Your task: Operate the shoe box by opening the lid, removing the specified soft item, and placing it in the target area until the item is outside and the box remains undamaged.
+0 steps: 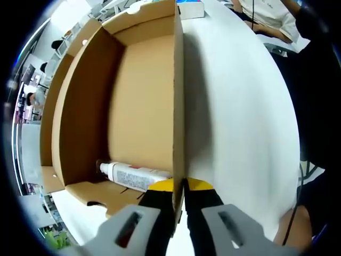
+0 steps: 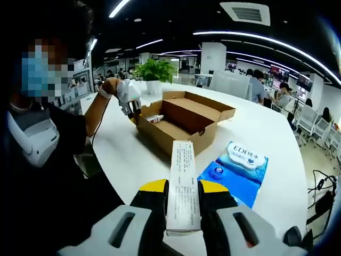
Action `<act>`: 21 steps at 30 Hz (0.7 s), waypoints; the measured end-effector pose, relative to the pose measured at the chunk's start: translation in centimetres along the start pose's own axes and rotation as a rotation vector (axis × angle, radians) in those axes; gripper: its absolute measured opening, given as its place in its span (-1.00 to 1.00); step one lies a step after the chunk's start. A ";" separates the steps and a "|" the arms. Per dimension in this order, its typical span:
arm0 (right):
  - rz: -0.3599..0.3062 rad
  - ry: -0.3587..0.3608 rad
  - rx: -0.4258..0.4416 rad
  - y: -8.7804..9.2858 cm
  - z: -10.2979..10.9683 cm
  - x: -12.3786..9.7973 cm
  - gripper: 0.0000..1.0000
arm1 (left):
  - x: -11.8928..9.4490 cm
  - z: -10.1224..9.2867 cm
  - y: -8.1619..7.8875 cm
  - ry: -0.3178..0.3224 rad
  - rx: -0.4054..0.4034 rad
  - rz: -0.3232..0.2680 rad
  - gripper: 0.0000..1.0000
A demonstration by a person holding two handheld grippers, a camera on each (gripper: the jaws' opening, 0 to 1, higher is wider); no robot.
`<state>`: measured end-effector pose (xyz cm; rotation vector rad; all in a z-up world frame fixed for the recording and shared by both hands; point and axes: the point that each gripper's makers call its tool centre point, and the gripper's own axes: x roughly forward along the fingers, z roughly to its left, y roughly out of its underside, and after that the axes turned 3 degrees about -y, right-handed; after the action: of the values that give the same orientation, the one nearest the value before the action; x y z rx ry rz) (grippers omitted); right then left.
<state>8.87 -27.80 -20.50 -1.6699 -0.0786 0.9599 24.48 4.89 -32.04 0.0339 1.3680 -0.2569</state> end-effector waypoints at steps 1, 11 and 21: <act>0.019 -0.009 0.011 0.7 0.1 -0.2 -0.58 | 0.0 0.0 0.0 0.001 0.000 -0.001 -0.90; -0.001 0.007 0.075 3.2 -0.8 -1.1 -0.58 | 0.1 0.1 0.0 -0.001 -0.002 0.003 -0.90; -0.105 0.041 0.202 1.9 -3.5 0.0 -0.58 | 0.1 -0.1 0.0 0.002 0.000 -0.002 -0.90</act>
<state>10.25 -31.22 -22.09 -1.4842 -0.0399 0.8268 24.45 4.84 -32.19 0.0327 1.3697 -0.2588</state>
